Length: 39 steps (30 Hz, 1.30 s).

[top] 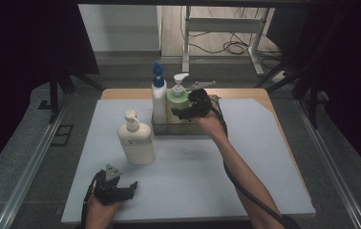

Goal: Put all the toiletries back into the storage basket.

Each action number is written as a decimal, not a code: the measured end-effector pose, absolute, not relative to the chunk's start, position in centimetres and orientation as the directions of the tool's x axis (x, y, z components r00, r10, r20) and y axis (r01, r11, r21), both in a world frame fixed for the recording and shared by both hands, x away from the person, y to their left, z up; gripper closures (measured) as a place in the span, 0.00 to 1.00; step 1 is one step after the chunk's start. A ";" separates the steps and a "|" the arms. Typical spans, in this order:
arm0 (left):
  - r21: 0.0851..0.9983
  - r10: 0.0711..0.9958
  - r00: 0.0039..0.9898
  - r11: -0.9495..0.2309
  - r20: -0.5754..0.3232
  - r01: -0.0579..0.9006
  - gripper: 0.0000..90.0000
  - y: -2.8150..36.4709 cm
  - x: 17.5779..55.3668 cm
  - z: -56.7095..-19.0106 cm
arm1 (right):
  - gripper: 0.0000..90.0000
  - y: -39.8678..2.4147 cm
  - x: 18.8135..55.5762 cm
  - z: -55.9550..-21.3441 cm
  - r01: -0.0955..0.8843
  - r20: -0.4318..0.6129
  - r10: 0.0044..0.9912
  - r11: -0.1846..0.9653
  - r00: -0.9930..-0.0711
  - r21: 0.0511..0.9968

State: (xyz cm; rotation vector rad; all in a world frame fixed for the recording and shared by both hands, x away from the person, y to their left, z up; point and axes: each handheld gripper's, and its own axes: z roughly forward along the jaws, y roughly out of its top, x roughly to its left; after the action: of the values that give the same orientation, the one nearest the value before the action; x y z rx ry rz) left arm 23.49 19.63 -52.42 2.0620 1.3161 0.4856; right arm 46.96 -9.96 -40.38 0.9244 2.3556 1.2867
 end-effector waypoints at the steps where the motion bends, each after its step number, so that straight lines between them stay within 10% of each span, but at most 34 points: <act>1: 0.684 0.902 0.431 -0.297 -0.029 0.667 0.14 19.6 23.5 -52.4 | 0.06 -10.0 46.8 -40.3 0.389 0.036 0.662 0.395 -0.749 0.833; 39: 0.684 0.902 0.430 -0.296 -0.028 0.667 0.14 19.6 23.5 -52.4 | 0.03 -12.7 40.9 -37.7 0.314 -0.031 0.589 0.474 -0.808 0.822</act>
State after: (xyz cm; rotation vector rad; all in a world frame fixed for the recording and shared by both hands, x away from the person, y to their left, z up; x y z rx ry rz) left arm 23.48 19.62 -52.42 2.0614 1.3168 0.4868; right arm 40.89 -12.69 -37.72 0.7655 2.4162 1.2519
